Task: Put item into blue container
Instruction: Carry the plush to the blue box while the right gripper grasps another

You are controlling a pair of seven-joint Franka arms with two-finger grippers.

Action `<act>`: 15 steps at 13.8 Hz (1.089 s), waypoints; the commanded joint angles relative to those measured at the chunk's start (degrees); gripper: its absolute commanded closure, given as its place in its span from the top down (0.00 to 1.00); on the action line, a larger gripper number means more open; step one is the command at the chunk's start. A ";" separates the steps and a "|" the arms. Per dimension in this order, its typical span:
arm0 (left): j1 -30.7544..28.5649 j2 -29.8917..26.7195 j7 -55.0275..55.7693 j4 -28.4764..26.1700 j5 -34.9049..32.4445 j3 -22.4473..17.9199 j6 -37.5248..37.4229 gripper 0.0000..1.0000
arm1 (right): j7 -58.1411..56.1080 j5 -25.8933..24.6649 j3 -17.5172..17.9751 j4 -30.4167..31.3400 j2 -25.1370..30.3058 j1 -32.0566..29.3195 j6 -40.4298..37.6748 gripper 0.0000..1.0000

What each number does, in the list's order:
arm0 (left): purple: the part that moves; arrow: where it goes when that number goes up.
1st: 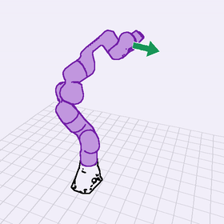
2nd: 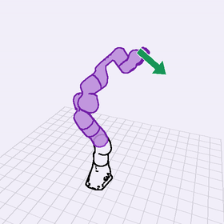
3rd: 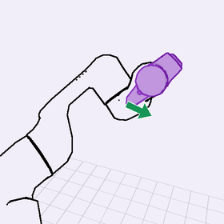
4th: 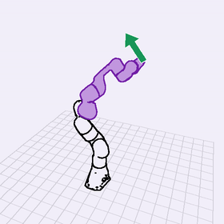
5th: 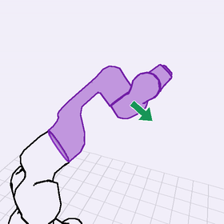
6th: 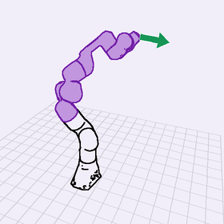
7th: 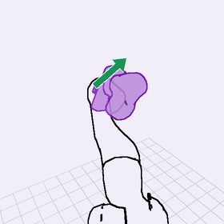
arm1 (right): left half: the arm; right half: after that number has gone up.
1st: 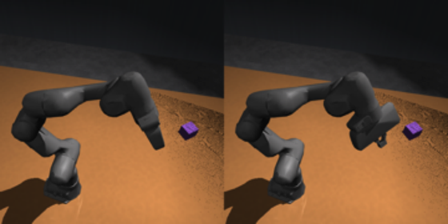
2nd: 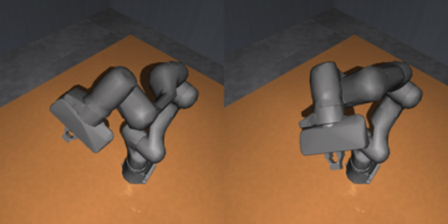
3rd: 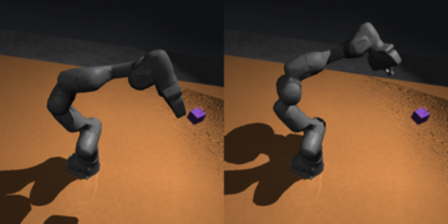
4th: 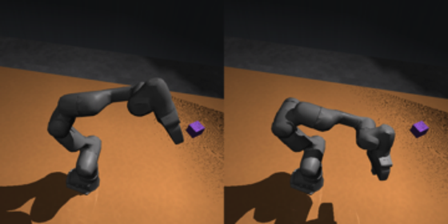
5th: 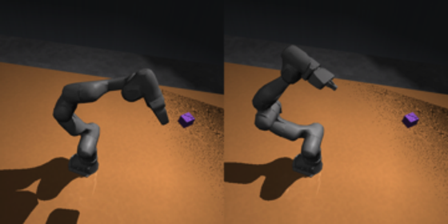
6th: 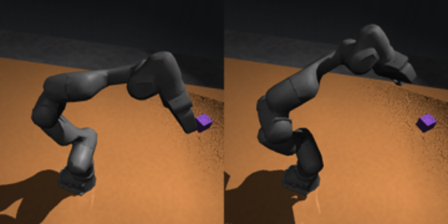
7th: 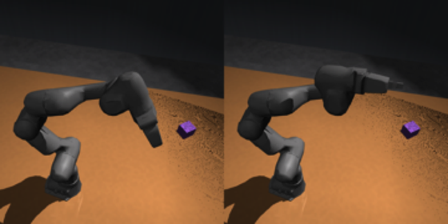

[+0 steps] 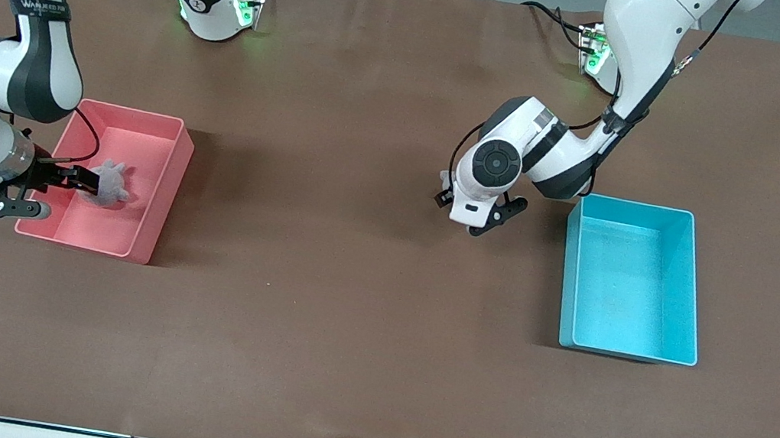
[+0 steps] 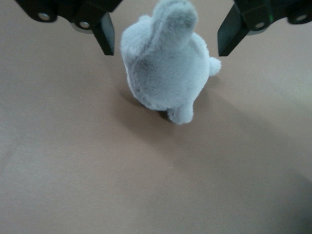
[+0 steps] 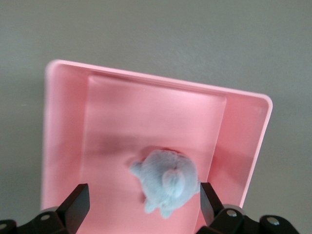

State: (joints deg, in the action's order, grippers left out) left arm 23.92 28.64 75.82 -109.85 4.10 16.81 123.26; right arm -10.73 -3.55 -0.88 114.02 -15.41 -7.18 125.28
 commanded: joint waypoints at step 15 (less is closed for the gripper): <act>-0.97 0.73 5.30 2.96 -1.90 -0.37 2.25 0.00 | -3.07 -0.15 1.59 4.54 -9.11 -5.57 9.28 1.00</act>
State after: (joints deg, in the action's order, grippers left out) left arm 23.94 31.63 80.85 -108.26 3.43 16.83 125.91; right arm -13.25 -3.54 -0.52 117.75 -24.69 -11.43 134.37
